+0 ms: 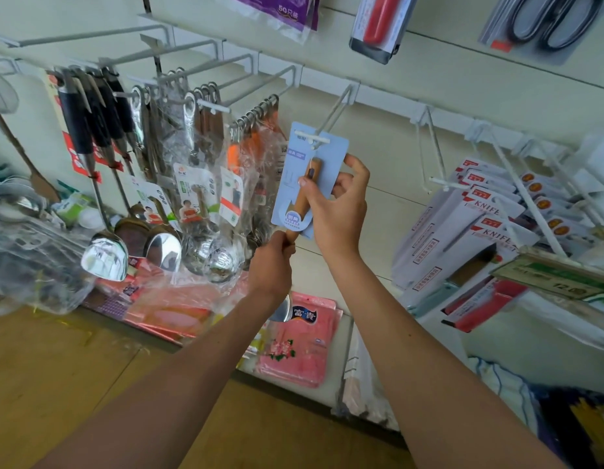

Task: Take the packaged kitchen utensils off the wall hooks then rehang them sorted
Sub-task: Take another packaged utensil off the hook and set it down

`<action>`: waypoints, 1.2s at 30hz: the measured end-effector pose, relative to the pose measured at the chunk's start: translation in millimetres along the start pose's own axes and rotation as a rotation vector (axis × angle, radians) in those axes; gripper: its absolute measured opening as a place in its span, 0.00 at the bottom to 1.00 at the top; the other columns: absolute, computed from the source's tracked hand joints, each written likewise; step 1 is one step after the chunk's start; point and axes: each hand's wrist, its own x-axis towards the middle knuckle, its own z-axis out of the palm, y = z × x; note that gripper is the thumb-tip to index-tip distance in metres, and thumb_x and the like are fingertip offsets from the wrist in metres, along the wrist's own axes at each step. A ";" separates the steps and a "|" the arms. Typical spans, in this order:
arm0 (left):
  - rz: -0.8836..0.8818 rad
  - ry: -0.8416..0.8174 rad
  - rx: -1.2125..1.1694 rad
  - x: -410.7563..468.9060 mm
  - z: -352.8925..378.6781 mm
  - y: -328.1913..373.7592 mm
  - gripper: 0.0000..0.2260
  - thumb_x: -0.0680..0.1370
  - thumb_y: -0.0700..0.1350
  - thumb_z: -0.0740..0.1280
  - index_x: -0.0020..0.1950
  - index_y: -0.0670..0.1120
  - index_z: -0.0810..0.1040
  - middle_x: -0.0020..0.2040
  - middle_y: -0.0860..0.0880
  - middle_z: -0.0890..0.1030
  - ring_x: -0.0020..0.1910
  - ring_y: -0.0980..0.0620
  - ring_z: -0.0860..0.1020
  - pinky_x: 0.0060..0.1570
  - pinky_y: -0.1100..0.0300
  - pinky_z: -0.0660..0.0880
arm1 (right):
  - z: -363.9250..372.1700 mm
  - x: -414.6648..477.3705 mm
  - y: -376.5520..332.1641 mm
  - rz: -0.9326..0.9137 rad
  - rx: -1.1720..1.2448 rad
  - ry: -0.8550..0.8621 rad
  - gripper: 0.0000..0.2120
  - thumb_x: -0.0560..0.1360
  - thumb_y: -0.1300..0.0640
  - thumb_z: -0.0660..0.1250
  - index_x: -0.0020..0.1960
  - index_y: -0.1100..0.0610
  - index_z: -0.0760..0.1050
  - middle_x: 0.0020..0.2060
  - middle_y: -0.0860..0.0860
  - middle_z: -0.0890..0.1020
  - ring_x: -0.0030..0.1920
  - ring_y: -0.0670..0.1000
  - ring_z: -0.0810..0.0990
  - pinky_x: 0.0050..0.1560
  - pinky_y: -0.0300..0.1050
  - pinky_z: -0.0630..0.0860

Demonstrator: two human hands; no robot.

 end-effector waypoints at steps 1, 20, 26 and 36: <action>0.004 0.003 0.000 -2.8 -2.5 -0.4 0.05 0.81 0.38 0.61 0.54 0.41 0.75 0.46 0.44 0.83 0.40 0.43 0.78 0.38 0.50 0.74 | -0.2 -3.4 -2.0 0.003 0.007 -0.006 0.29 0.71 0.60 0.77 0.67 0.56 0.67 0.49 0.48 0.83 0.45 0.41 0.82 0.43 0.31 0.75; 0.015 -0.002 -0.127 -61.5 -36.6 -0.7 0.03 0.82 0.39 0.61 0.48 0.44 0.72 0.38 0.49 0.78 0.35 0.52 0.75 0.33 0.55 0.68 | 4.1 -68.1 -32.8 -0.067 0.013 -0.101 0.27 0.73 0.61 0.76 0.68 0.57 0.68 0.57 0.50 0.81 0.54 0.45 0.82 0.50 0.38 0.80; 0.000 0.034 -0.064 -78.5 -79.7 -16.8 0.02 0.82 0.41 0.63 0.50 0.43 0.74 0.40 0.50 0.81 0.36 0.49 0.78 0.35 0.53 0.72 | 34.3 -90.4 -39.9 -0.080 0.075 -0.139 0.28 0.73 0.59 0.76 0.68 0.57 0.69 0.58 0.52 0.82 0.55 0.46 0.83 0.52 0.41 0.81; -0.036 0.171 0.078 -76.8 -178.7 -59.8 0.00 0.80 0.38 0.65 0.50 0.42 0.75 0.39 0.49 0.82 0.37 0.48 0.79 0.36 0.53 0.71 | 117.3 -118.5 -79.7 -0.094 0.227 -0.338 0.27 0.72 0.62 0.76 0.66 0.52 0.69 0.55 0.45 0.80 0.52 0.43 0.82 0.50 0.35 0.77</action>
